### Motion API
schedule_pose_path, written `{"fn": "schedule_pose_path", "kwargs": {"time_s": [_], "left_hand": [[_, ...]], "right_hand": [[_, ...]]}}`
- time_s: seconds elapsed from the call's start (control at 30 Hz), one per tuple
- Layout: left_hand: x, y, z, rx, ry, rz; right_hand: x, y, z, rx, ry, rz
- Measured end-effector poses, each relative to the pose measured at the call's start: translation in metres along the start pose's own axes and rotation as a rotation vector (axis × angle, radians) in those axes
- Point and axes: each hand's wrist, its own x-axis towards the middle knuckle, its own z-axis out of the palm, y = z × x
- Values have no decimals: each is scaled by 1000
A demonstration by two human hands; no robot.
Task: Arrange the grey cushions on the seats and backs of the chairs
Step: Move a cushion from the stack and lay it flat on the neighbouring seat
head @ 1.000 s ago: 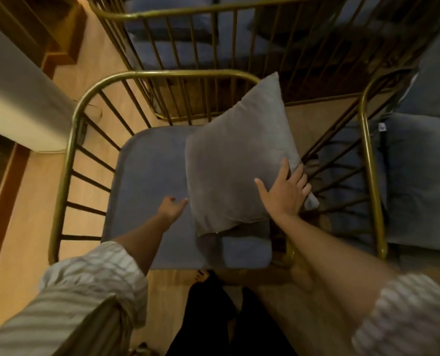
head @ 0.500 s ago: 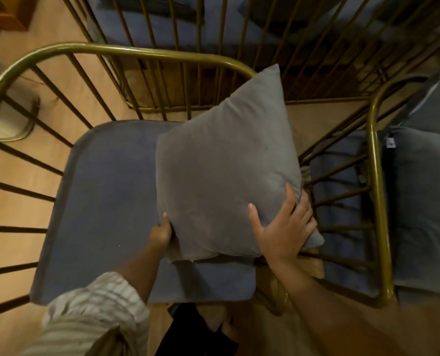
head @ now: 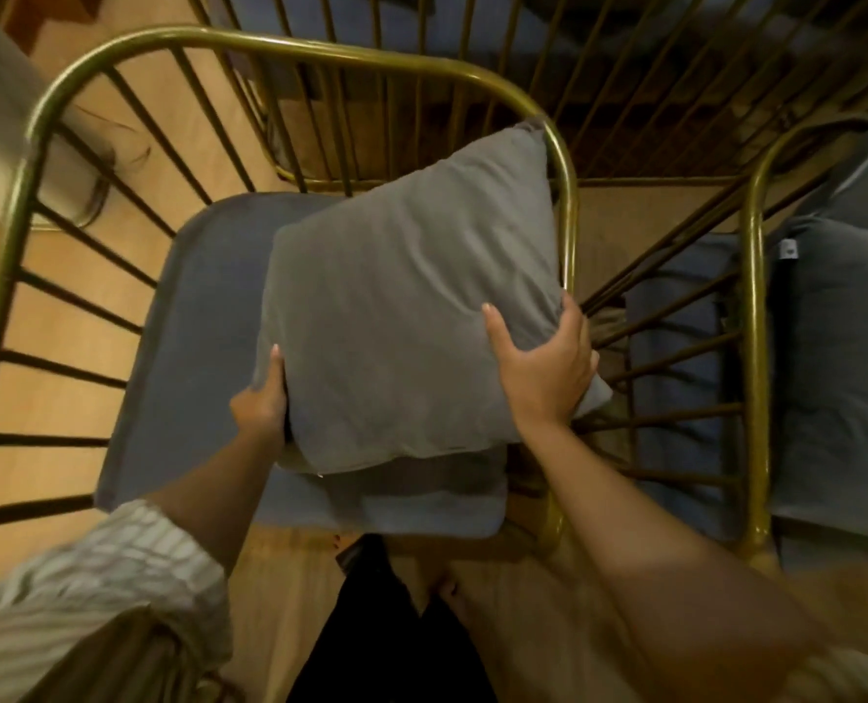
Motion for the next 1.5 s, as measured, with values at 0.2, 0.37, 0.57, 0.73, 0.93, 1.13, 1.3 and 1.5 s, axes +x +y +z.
{"fn": "schedule_pose_path", "kwargs": {"time_s": [0.2, 0.37, 0.57, 0.73, 0.93, 1.13, 1.3, 1.5], "left_hand": [[-17, 21, -83, -47, 139, 179], [1, 17, -122, -7, 123, 222], [36, -6, -153, 261, -54, 302], [61, -17, -166, 441, -271, 322], [93, -31, -175, 640, -372, 209], [81, -38, -174, 588, -330, 256], [30, -17, -179, 696, -382, 360], [-49, 28, -171, 754, -540, 459]], "right_hand": [[-49, -13, 11, 131, -74, 112], [-94, 2, 32, 178, -175, 224], [-139, 43, 56, 148, -306, 358], [-165, 69, 67, 3, -450, 382], [-184, 86, 86, -197, -566, 468], [-177, 77, 77, -260, -687, 525], [-170, 53, 34, -281, -716, 362], [-166, 11, -26, -386, -726, 152]]}}
